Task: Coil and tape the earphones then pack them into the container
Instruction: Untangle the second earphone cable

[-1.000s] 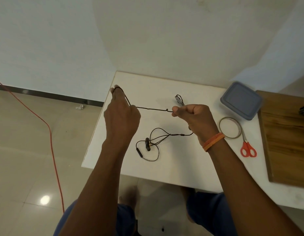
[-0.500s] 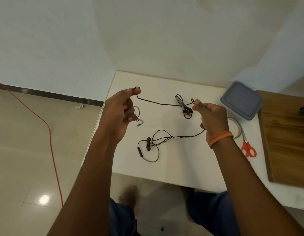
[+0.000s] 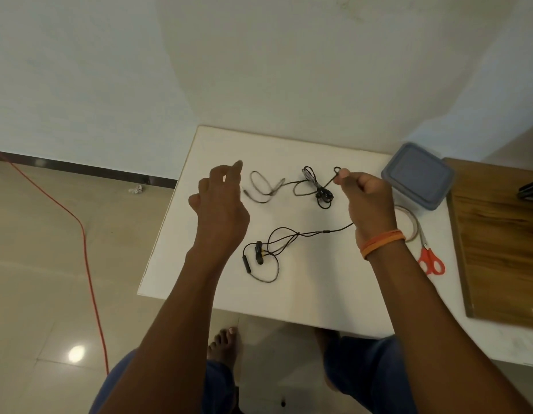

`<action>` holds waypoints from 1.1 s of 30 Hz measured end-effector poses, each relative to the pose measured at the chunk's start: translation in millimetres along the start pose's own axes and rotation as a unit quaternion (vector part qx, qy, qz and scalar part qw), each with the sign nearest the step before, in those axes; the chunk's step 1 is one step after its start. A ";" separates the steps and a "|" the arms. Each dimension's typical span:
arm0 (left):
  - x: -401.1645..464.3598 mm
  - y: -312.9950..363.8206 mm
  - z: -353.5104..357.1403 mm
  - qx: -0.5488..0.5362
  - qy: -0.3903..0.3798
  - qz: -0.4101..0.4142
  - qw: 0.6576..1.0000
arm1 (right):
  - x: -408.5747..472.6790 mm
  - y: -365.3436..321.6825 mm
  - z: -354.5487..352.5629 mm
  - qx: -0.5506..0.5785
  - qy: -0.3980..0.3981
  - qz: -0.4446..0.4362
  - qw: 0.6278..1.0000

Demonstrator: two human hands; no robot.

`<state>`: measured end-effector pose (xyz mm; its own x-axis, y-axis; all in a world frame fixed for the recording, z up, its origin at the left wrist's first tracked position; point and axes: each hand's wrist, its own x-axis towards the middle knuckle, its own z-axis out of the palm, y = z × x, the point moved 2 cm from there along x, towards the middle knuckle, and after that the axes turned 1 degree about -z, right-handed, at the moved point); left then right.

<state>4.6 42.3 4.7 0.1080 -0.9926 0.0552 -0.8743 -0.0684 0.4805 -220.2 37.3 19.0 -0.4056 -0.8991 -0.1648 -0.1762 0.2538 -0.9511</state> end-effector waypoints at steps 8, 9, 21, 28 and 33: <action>-16.9 47.1 4.1 -0.294 -0.047 0.078 0.951 | -19.7 -5.8 23.5 0.049 -0.166 0.042 0.984; -18.0 48.0 5.8 -0.283 -0.030 0.095 0.954 | -21.9 -6.5 24.9 0.053 -0.183 0.049 0.981; -6.5 26.0 1.8 -0.207 0.028 0.035 0.977 | -27.5 0.5 33.2 -0.165 -0.206 -0.164 0.950; 1.4 4.7 -1.4 -0.181 0.053 -0.019 0.982 | -33.1 -11.4 30.3 -0.039 -0.299 -0.089 0.949; 1.9 8.2 4.0 -0.137 0.060 0.009 0.989 | -33.2 -3.0 30.4 -0.072 -0.332 0.094 0.936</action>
<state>-4.2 39.4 5.2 0.1631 -0.9732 0.1623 -0.7176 -0.0041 0.6965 -178.9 55.5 19.4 0.1962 -0.8453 -0.4969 -0.2967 0.4319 -0.8517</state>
